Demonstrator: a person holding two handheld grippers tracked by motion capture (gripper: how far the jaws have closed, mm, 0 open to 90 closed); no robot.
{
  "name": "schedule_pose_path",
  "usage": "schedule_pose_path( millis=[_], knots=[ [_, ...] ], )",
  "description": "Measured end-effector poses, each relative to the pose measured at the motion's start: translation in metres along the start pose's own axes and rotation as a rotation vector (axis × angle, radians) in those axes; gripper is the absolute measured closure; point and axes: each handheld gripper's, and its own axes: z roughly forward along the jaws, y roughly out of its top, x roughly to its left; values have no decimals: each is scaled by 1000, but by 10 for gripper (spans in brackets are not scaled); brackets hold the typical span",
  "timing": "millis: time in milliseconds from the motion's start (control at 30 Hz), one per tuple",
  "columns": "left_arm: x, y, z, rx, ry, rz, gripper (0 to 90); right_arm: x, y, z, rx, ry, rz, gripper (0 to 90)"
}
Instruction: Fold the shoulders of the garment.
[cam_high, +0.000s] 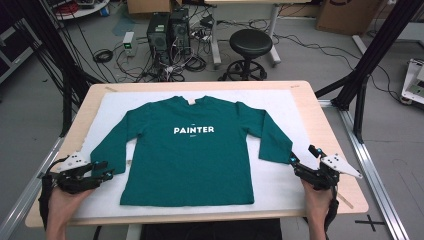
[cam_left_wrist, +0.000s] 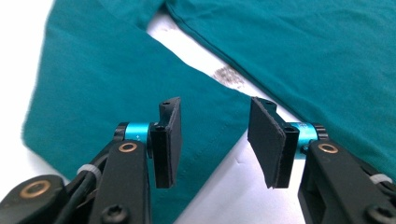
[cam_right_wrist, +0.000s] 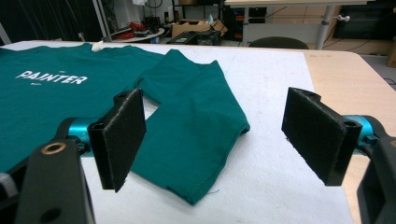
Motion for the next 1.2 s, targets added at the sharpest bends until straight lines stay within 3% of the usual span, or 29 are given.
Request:
schedule_pose_path(
  millis=[133, 400, 633, 767, 900, 933, 967, 1000, 1100, 1133, 1167, 1200],
  knots=[
    [1, -2, 4, 37, 10, -5, 540, 0, 0, 0, 0, -1, 0, 216],
    [2, -1, 10, 42, 21, -10, 551, 0, 0, 0, 0, -4, -2, 216],
    [-2, 0, 12, 37, 57, 4, 747, 1, 0, 0, 1, -9, -2, 217],
    [-3, 1, 13, 37, 85, -14, 832, 1, 0, 0, 3, -11, -7, 217],
    [-4, 2, 13, 28, 102, -22, 856, 1, 0, 0, 3, -12, -5, 217],
    [-6, 4, 13, -6, 99, -29, 857, 1, 0, 1, 8, -12, -4, 217],
    [-6, 4, 13, -6, 99, -29, 857, 1, 0, 1, 9, -11, -5, 217],
    [-11, 12, 13, -58, 86, -35, 857, 1, 0, 1, 7, -13, -5, 217],
    [-15, 20, 12, -91, 74, -37, 857, 1, 0, 0, 8, -13, -5, 217],
    [-17, 29, 14, -130, 63, -54, 857, 1, 0, 0, 7, -13, -3, 217],
    [-17, 29, 14, -130, 63, -54, 857, 1, 0, 0, 7, -13, -4, 217],
    [-17, 37, 17, -158, 62, -82, 857, 1, 0, 0, 6, -13, -4, 217]
  ],
)
